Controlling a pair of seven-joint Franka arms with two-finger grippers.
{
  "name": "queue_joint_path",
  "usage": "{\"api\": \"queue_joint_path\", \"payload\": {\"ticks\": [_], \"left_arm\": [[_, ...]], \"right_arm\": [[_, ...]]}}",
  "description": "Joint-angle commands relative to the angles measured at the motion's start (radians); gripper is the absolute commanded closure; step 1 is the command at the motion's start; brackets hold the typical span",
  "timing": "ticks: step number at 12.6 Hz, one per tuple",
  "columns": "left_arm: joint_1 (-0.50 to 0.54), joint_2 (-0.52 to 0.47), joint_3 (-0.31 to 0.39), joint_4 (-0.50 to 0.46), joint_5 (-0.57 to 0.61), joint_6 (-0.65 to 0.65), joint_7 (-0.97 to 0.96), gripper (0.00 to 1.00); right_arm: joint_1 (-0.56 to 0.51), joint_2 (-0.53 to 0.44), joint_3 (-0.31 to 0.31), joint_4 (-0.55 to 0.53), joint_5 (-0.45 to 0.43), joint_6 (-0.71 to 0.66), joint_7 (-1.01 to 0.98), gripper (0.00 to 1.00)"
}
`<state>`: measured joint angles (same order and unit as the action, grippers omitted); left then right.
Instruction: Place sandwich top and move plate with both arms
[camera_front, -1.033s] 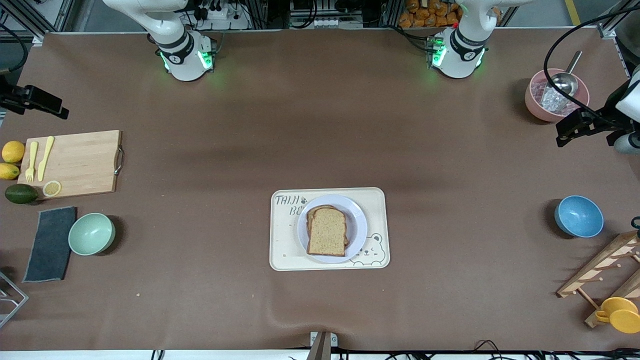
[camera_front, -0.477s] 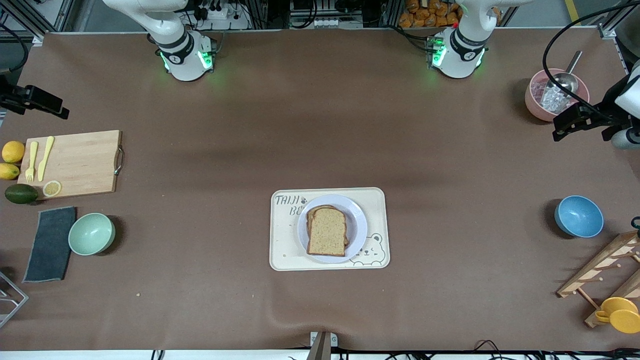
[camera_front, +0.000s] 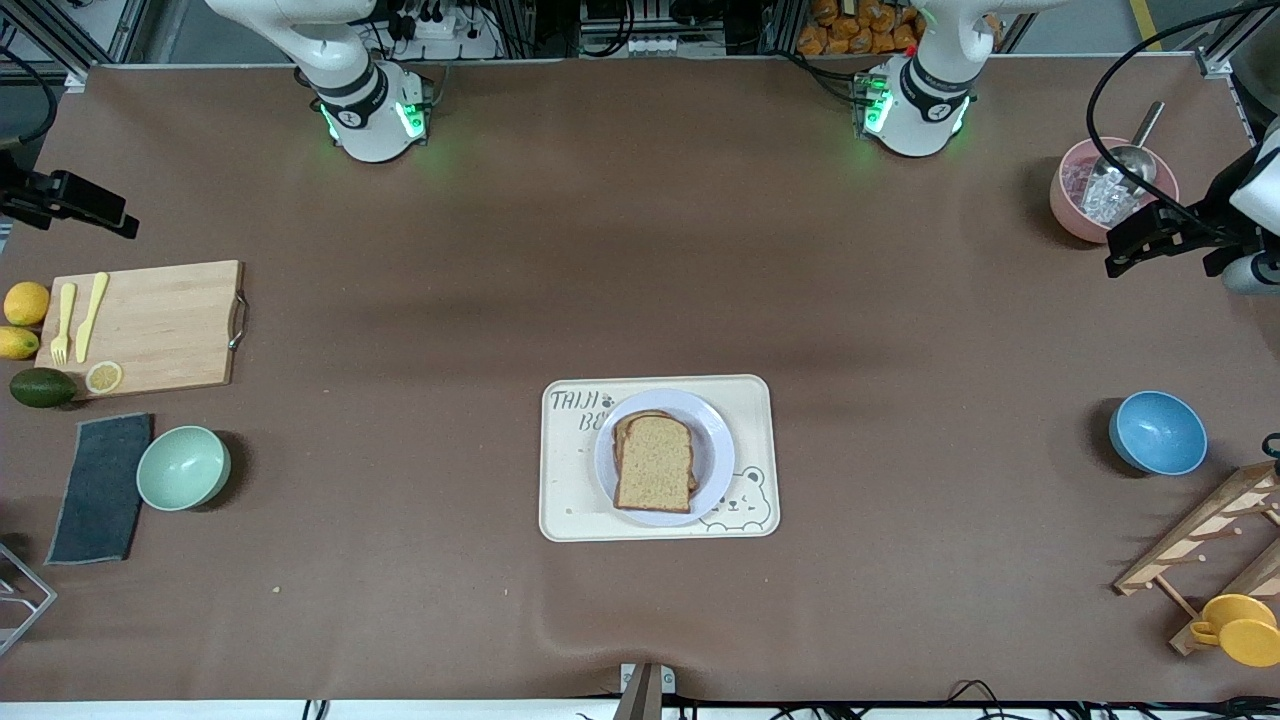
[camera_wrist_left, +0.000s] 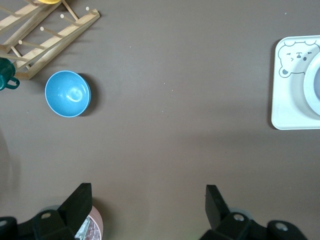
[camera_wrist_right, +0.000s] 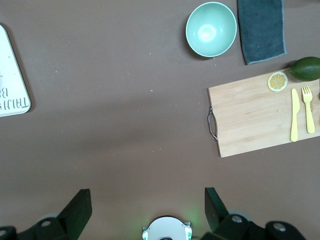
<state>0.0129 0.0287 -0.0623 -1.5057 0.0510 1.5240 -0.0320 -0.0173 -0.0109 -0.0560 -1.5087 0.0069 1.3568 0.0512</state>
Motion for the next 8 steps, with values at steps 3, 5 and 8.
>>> {"api": "queue_joint_path", "payload": {"ticks": [3, 5, 8], "left_arm": [[-0.008, -0.036, 0.039, -0.028, -0.031, -0.019, 0.023, 0.00], [-0.011, -0.039, 0.039, -0.028, -0.039, -0.027, 0.023, 0.00], [-0.011, -0.050, 0.039, -0.034, -0.069, -0.036, 0.014, 0.00]], "right_arm": [[-0.007, 0.009, 0.007, 0.024, 0.010, -0.008, -0.010, 0.00], [-0.007, 0.009, 0.007, 0.025, 0.010, -0.008, -0.010, 0.00], [-0.007, 0.009, 0.007, 0.025, 0.010, -0.008, -0.010, 0.00]]}}
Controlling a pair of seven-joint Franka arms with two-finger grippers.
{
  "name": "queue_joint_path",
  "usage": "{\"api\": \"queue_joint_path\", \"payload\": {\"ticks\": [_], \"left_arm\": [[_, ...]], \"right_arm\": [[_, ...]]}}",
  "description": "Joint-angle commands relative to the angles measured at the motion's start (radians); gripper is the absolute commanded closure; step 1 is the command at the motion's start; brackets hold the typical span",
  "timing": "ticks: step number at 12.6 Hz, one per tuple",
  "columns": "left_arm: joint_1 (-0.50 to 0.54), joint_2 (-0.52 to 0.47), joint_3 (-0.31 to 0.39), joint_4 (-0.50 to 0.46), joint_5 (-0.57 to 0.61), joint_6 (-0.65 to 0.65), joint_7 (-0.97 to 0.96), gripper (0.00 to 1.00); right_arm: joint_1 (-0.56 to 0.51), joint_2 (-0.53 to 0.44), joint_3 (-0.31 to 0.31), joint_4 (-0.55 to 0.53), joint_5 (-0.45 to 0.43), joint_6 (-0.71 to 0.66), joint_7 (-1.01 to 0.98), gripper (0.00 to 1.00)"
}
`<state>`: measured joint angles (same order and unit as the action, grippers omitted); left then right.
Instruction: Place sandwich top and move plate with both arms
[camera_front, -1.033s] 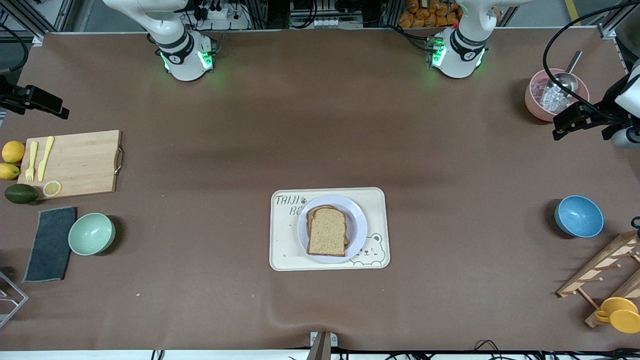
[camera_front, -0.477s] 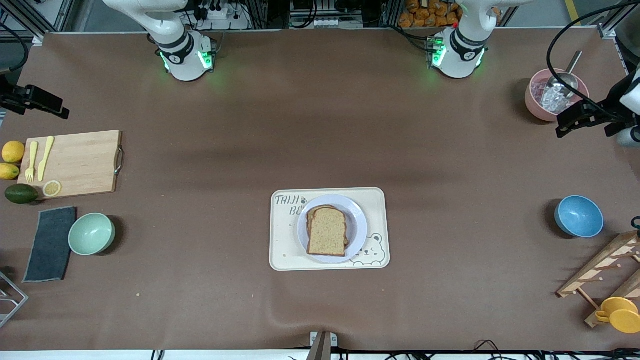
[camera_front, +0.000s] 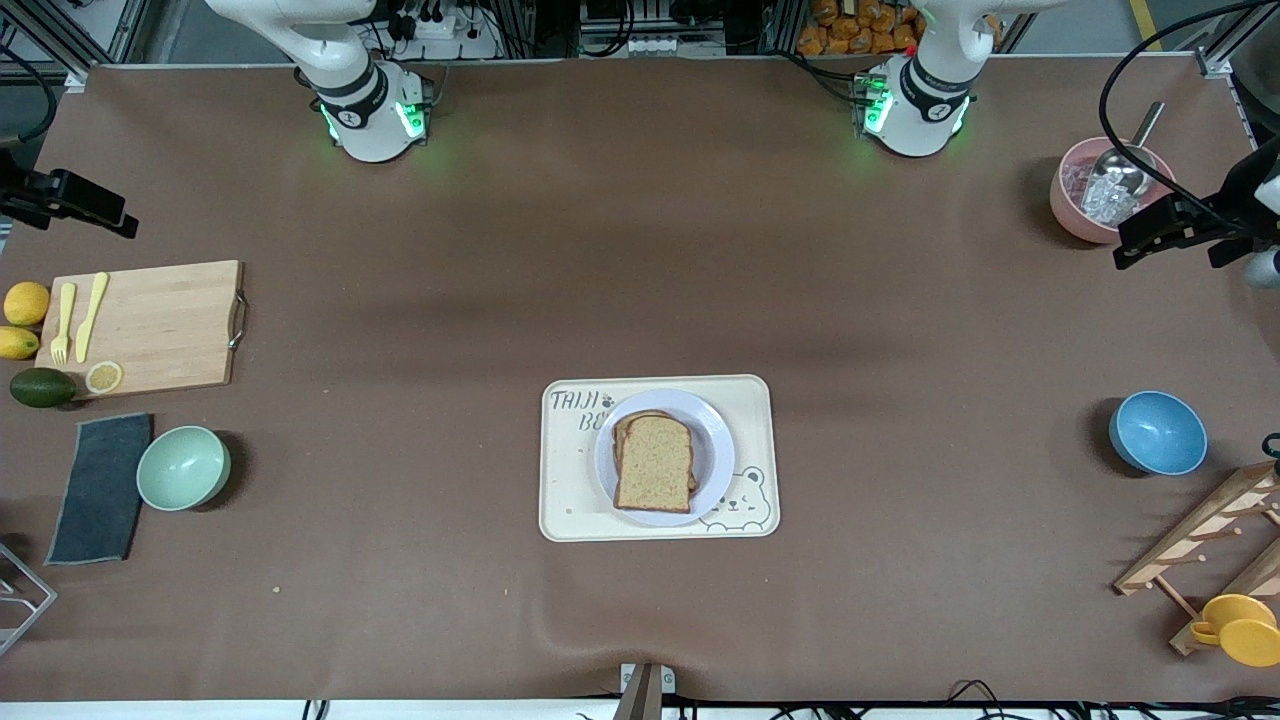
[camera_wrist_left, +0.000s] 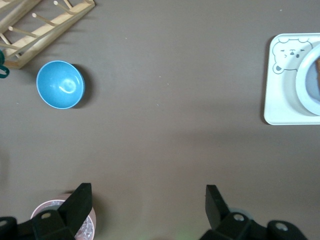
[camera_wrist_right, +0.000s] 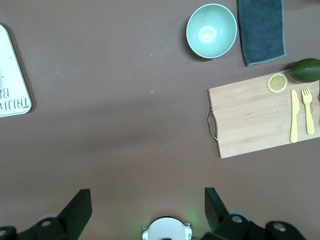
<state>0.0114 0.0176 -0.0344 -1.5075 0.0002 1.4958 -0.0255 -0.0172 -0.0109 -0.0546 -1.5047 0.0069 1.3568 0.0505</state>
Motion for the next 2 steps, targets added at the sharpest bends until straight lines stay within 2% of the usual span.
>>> {"api": "queue_joint_path", "payload": {"ticks": [1, 2], "left_arm": [[-0.011, -0.039, 0.011, -0.036, -0.019, -0.015, 0.004, 0.00], [-0.011, -0.038, 0.011, -0.034, -0.019, -0.026, 0.002, 0.00]], "right_arm": [[-0.007, 0.009, 0.006, 0.021, 0.010, -0.008, -0.009, 0.00], [-0.007, 0.009, 0.006, 0.021, 0.010, -0.008, -0.009, 0.00]]}}
